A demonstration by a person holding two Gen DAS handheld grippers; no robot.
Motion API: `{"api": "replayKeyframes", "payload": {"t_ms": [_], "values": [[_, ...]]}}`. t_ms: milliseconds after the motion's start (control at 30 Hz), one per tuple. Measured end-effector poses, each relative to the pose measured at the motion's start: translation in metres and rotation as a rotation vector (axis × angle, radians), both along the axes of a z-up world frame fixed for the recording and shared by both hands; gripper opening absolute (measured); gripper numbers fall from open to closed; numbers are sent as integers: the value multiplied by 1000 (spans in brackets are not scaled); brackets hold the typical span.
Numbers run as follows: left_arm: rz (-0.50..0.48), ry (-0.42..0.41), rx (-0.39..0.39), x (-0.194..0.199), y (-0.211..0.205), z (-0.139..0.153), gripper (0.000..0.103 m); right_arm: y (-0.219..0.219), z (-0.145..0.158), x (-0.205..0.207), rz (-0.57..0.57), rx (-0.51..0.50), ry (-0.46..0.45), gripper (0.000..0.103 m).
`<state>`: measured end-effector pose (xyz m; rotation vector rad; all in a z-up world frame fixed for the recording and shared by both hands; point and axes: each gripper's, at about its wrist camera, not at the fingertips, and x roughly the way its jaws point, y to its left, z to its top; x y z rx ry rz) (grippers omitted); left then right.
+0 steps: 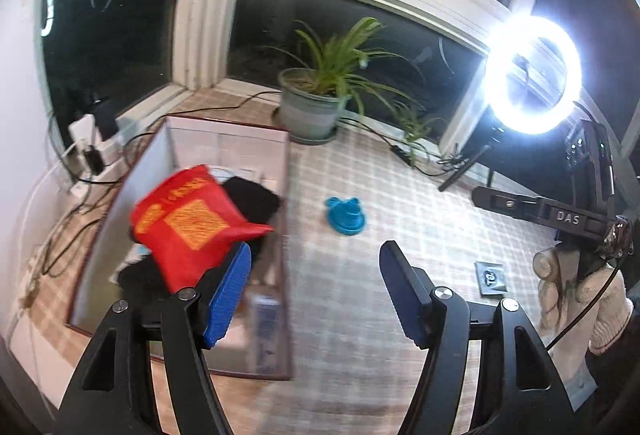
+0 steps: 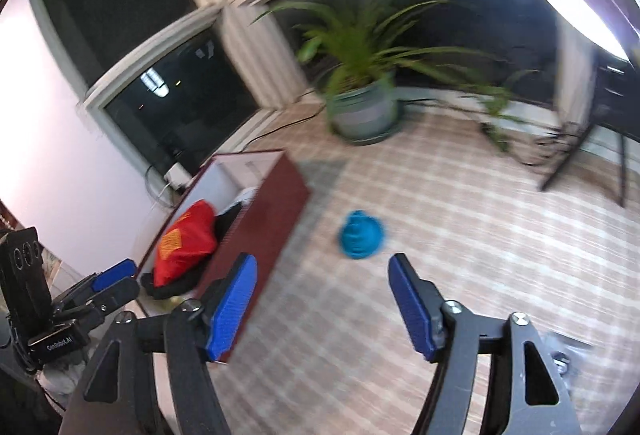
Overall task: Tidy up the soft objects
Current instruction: 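Move the right tool to the grey wipe packet while the left tool approaches the blue funnel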
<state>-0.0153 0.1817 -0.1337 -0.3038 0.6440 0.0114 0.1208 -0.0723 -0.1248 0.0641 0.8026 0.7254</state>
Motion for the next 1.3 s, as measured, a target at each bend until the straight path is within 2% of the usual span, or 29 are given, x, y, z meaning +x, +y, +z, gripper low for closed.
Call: {"api": "replayKeyframes", "payload": {"t_ms": [133, 233, 333, 500, 700, 800, 1067, 1300], "values": [[-34, 2, -5, 6, -24, -4, 71, -51, -1, 0, -69, 23, -1, 69], [-55, 9, -13, 9, -40, -9, 71, -90, -2, -3, -130, 44, -24, 80], [-76, 25, -32, 13, -55, -17, 71, -125, -9, -6, -190, 68, -45, 82], [-81, 61, -37, 28, -78, -37, 71, -167, -31, -3, -246, 46, 19, 83], [-59, 85, 22, 60, -103, -57, 71, -186, -57, -6, -271, -24, 43, 83], [-39, 99, 14, 81, -106, -65, 71, -191, -68, -5, -268, -40, 56, 83], [45, 139, -9, 148, -101, -93, 75, -201, -80, 10, -263, -41, 68, 83], [88, 205, 42, 187, -92, -120, 75, -207, -93, 23, -262, -29, 92, 82]]}}
